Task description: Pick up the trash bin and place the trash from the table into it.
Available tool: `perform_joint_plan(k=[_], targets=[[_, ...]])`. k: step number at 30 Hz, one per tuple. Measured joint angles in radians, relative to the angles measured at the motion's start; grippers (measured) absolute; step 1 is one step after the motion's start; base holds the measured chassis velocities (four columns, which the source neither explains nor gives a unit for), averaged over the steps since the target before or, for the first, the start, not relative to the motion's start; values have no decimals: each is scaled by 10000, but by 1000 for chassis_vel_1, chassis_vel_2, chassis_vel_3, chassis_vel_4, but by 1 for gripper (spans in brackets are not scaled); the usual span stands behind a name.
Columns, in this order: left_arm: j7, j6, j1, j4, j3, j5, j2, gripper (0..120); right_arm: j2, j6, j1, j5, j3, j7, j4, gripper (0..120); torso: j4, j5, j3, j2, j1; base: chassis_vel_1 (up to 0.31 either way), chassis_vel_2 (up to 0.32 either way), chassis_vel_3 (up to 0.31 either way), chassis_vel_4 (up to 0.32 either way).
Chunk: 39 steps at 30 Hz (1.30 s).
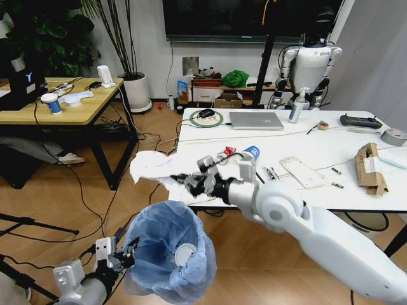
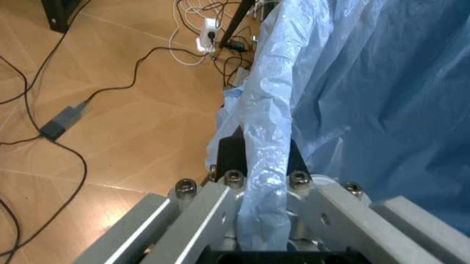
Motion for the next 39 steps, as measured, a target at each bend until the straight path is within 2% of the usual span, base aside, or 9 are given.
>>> perform_joint_plan(k=[9, 17, 24, 25, 29, 35, 39], targets=[[-119, 96, 29, -194, -47, -184, -36, 0, -567, 174, -580, -1114, -607, -635, 871, 0, 1, -1, 0, 0, 1, 0, 0, 0, 0], [-232, 141, 215, -371, -63, -203, -62, 0, -648, 321, -1119, -1553, -417, -724, 819, 0, 1, 0, 1, 0, 1, 0, 0, 0, 0], [-614, 250, 312, -519, -252, -347, 99, 0, -811, 447, -1623, -1886, -215, -720, 925, 30, 0, 0, 1, 0, 1, 0, 0, 0, 0], [-614, 250, 312, -519, -252, -347, 99, 0, -811, 447, -1623, -1886, -215, -720, 925, 30, 0, 0, 1, 0, 1, 0, 0, 0, 0], [-760, 298, 398, -561, -399, -378, 244, 0, -792, 483, -1717, -1954, -175, -711, 935, 43, 1, -1, 1, 0, 1, 0, 0, 0, 0], [-1024, 376, 658, -565, -834, -228, 488, 0, -745, 526, -1751, -1987, -76, -668, 965, 52, 0, -2, 1, 0, 2, 0, 0, 0, 0], [-1128, 444, 1034, -575, -1227, -99, 668, 0, -575, 537, -1692, -1973, 82, -512, 966, 68, 1, -2, 1, 0, 2, 0, 0, 0, 0]])
